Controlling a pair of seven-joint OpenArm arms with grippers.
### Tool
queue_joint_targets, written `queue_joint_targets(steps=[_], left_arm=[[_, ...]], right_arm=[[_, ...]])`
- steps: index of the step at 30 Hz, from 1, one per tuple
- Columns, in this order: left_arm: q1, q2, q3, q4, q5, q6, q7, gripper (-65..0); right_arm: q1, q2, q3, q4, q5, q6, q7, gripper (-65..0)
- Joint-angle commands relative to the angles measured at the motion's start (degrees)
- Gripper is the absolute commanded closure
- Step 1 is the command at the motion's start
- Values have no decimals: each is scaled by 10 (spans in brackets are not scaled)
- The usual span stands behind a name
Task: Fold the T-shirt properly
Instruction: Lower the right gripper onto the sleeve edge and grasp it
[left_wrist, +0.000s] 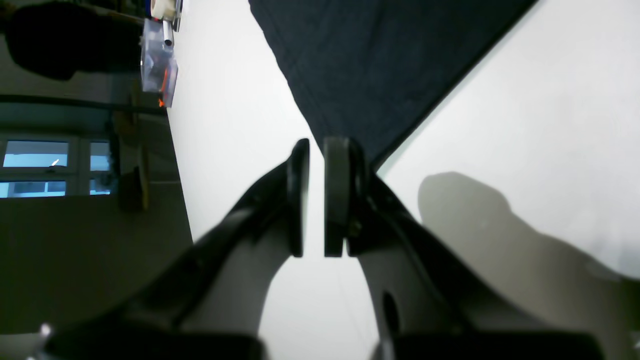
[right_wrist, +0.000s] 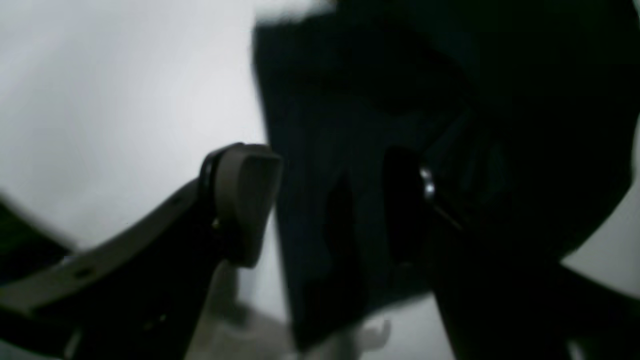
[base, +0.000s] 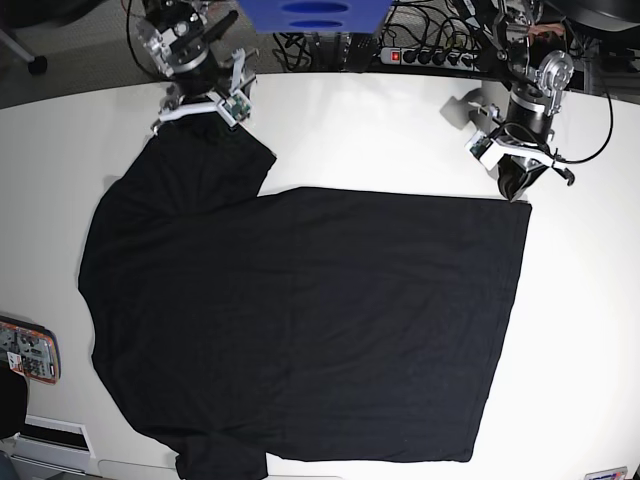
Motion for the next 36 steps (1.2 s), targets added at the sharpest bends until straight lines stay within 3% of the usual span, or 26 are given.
queue_joint_targets(steps=[1,4,9,14,17,24,26,28,31,36], left_arm=[[1,-4,-3,8,-2,11,-8,-58],[2,-4,-3,8,-2,11,-8,-58],[3,-4,-3,8,-2,11,-8,-58],[2,-4,-3,8,-2,11,-8,-58],[2,-4,-3,8,-2,11,-8,-58],[2,-4,-3,8,-2,11,-8,-58],[2,-4,-2,8,-2,11,-7,-58],[2,-4,-1,8,-2,11,-7,-58],[2,-4,-2,7,-2,10,-7,-58],[-1,-5,-3,-23,-2,10,-7,-62]], right_arm=[[2,1,2,9,2,-4,15,-346],[2,5,4,8,2,-4,15,-346],[0,38,1,2,1,-4,-47,-346],[-1,46,4,3,-2,-2,-50,-346],[-1,65,1,2,-23,-2,-51,-346],[1,69,0,-17,-84,-1,-103,-344],[1,69,0,-28,-89,-1,-104,-304],[1,69,0,-35,-89,-1,-105,-202],[2,69,0,-35,-88,-1,-108,0],[0,68,1,-29,-88,-1,-108,0]])
